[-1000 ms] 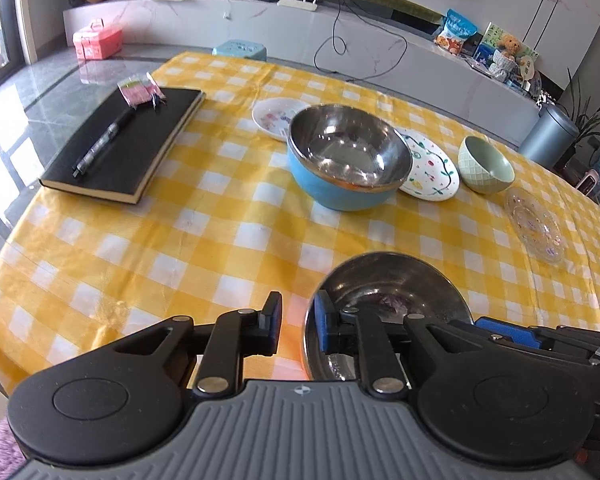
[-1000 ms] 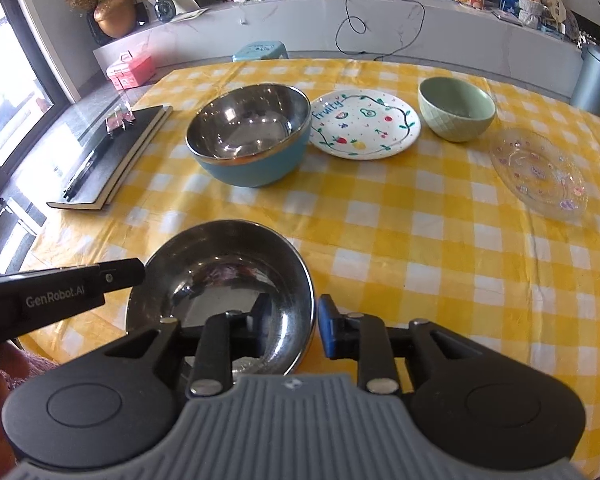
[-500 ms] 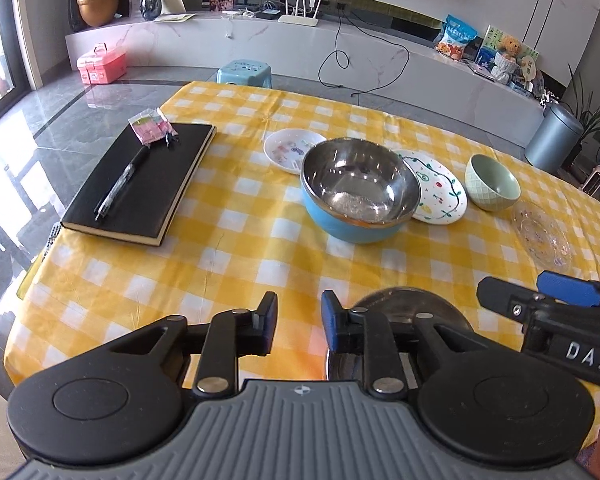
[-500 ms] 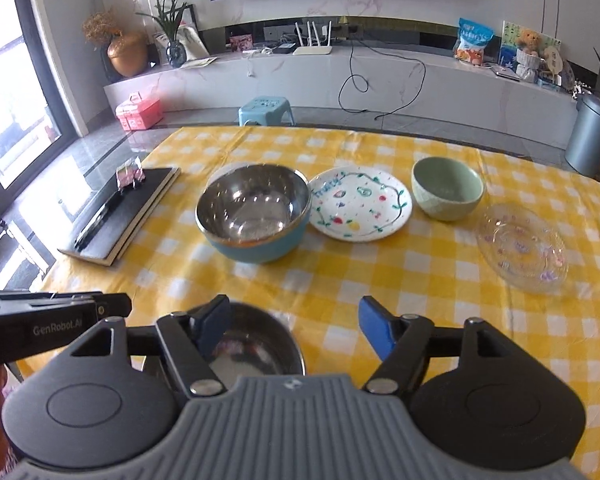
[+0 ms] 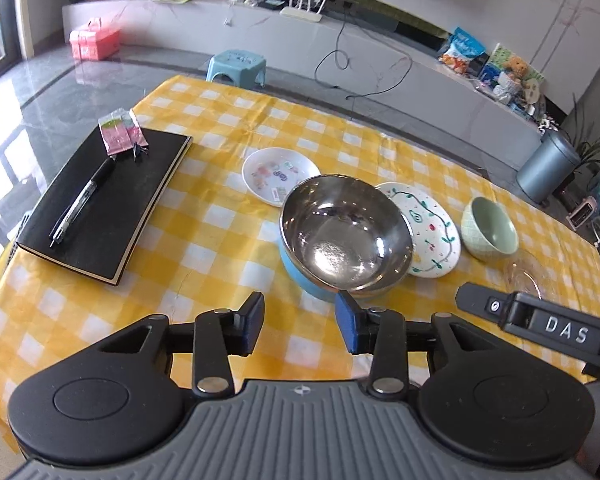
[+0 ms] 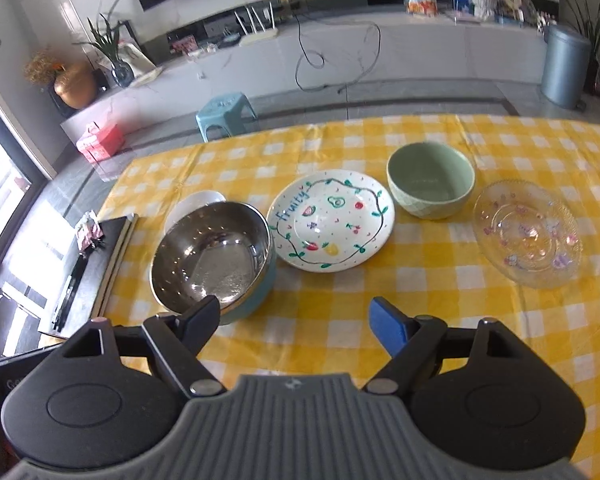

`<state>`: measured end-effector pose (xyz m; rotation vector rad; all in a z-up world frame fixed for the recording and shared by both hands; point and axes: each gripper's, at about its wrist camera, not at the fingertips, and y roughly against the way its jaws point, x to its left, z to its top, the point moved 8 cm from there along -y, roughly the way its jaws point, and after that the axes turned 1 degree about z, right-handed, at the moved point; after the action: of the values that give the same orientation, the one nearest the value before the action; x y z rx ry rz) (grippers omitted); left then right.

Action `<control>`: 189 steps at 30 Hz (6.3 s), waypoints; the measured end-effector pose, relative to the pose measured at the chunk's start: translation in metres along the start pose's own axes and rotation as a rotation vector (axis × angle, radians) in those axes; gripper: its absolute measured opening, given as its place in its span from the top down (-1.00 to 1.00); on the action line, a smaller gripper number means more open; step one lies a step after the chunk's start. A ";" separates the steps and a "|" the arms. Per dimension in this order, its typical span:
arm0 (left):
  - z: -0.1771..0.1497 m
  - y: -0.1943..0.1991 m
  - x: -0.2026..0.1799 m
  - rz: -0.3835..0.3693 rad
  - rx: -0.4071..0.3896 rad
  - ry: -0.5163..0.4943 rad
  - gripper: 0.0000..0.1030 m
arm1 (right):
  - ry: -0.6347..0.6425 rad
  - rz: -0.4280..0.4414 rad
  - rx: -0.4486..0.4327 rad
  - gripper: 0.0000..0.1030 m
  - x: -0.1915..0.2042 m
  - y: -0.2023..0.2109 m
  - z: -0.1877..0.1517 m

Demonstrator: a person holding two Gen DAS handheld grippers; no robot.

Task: Organize plates and bowls
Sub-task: 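Lower the held steel bowl into the blue-bottomed steel bowl with both grippers, then open both grippers and lift them away from the stacked bowls, then move both grippers to the pale green bowl and close on its rim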

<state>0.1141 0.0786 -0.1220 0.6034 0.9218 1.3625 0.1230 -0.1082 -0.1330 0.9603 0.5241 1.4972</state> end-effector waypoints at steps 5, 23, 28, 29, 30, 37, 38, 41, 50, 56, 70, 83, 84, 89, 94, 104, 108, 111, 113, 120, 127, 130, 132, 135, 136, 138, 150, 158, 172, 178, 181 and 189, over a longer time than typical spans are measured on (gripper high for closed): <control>0.015 -0.023 0.003 0.019 0.032 0.025 0.11 | -0.010 -0.002 0.055 -0.41 0.007 -0.033 0.010; 0.024 -0.092 0.013 0.041 0.101 0.072 0.38 | -0.048 0.001 0.142 0.14 0.015 -0.107 0.021; 0.024 -0.095 0.008 0.031 0.095 0.054 0.60 | -0.053 0.002 0.156 0.42 0.015 -0.113 0.018; 0.024 -0.095 0.007 0.032 0.095 0.048 0.63 | -0.055 0.004 0.159 0.47 0.014 -0.114 0.017; 0.024 -0.095 0.005 0.031 0.095 0.043 0.65 | -0.059 0.012 0.159 0.50 0.015 -0.113 0.017; 0.022 -0.091 0.003 0.049 0.097 0.026 0.71 | -0.068 0.029 0.154 0.75 0.021 -0.107 0.017; 0.021 -0.088 0.003 0.050 0.092 0.024 0.72 | -0.067 0.030 0.151 0.75 0.022 -0.105 0.017; 0.022 -0.076 0.003 0.048 0.077 0.024 0.72 | -0.054 0.035 0.134 0.76 0.025 -0.094 0.017; 0.017 -0.022 -0.001 0.035 0.028 0.036 0.71 | -0.060 0.077 0.097 0.81 0.032 -0.043 0.012; 0.003 0.015 -0.007 0.014 0.005 0.031 0.71 | -0.052 0.092 0.061 0.82 0.033 0.003 0.002; -0.052 0.055 -0.014 -0.030 0.048 0.015 0.71 | -0.070 0.110 0.071 0.83 0.013 0.066 -0.050; -0.089 0.045 -0.006 -0.045 0.157 0.051 0.69 | -0.103 0.107 0.176 0.83 -0.001 0.057 -0.089; -0.090 0.043 -0.006 -0.043 0.163 0.050 0.69 | -0.106 0.105 0.183 0.82 -0.002 0.056 -0.090; -0.096 0.037 -0.008 -0.027 0.184 0.042 0.69 | -0.105 0.095 0.198 0.82 -0.004 0.051 -0.093; -0.097 0.035 -0.008 -0.018 0.197 0.033 0.69 | -0.106 0.092 0.213 0.81 -0.006 0.047 -0.095; -0.100 0.027 -0.007 0.004 0.218 0.023 0.69 | -0.104 0.088 0.233 0.76 -0.006 0.039 -0.097; -0.100 0.025 -0.005 0.009 0.219 0.028 0.68 | -0.104 0.092 0.238 0.69 -0.006 0.037 -0.097; -0.099 0.026 -0.004 0.014 0.216 0.028 0.68 | -0.104 0.103 0.240 0.66 -0.005 0.037 -0.097; -0.097 0.028 -0.004 0.016 0.211 0.026 0.68 | -0.102 0.100 0.236 0.64 -0.005 0.037 -0.096; -0.089 0.037 -0.005 0.047 0.170 -0.002 0.45 | -0.110 0.104 0.202 0.53 -0.012 0.044 -0.091; -0.073 0.051 -0.014 0.050 0.110 -0.021 0.25 | -0.111 0.116 0.133 0.37 -0.019 0.059 -0.077; -0.066 0.054 -0.027 0.044 0.083 -0.048 0.19 | -0.120 0.111 0.099 0.32 -0.028 0.066 -0.071; -0.062 0.055 -0.038 0.028 0.065 -0.064 0.16 | -0.129 0.100 0.077 0.29 -0.036 0.069 -0.067; -0.056 0.053 -0.056 0.002 0.042 -0.088 0.09 | -0.151 0.081 0.051 0.21 -0.053 0.072 -0.061; -0.054 0.052 -0.062 -0.003 0.036 -0.096 0.06 | -0.162 0.075 0.044 0.19 -0.060 0.073 -0.059; -0.051 0.048 -0.075 -0.010 0.024 -0.117 0.04 | -0.187 0.064 0.034 0.15 -0.074 0.074 -0.057; -0.028 0.011 -0.145 -0.050 0.014 -0.235 -0.11 | -0.338 0.003 -0.005 -0.07 -0.150 0.063 -0.035; -0.001 -0.026 -0.185 -0.095 -0.004 -0.258 -0.12 | -0.359 -0.022 -0.048 -0.08 -0.180 0.045 -0.006; 0.057 -0.102 -0.211 -0.143 0.033 -0.337 -0.11 | -0.339 -0.046 -0.109 0.03 -0.191 -0.022 0.063; 0.064 -0.138 -0.219 -0.154 0.052 -0.364 -0.02 | -0.326 -0.055 -0.095 0.22 -0.191 -0.055 0.081; 0.064 -0.160 -0.219 -0.165 0.094 -0.336 0.10 | -0.321 -0.060 -0.087 0.27 -0.191 -0.069 0.086; 0.063 -0.185 -0.216 -0.190 0.147 -0.295 0.47 | -0.329 -0.058 -0.066 0.57 -0.192 -0.095 0.093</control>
<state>0.2777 -0.1506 -0.1967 0.7851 0.8203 1.0103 0.2416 -0.2949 -0.2073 1.1030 0.2609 1.2643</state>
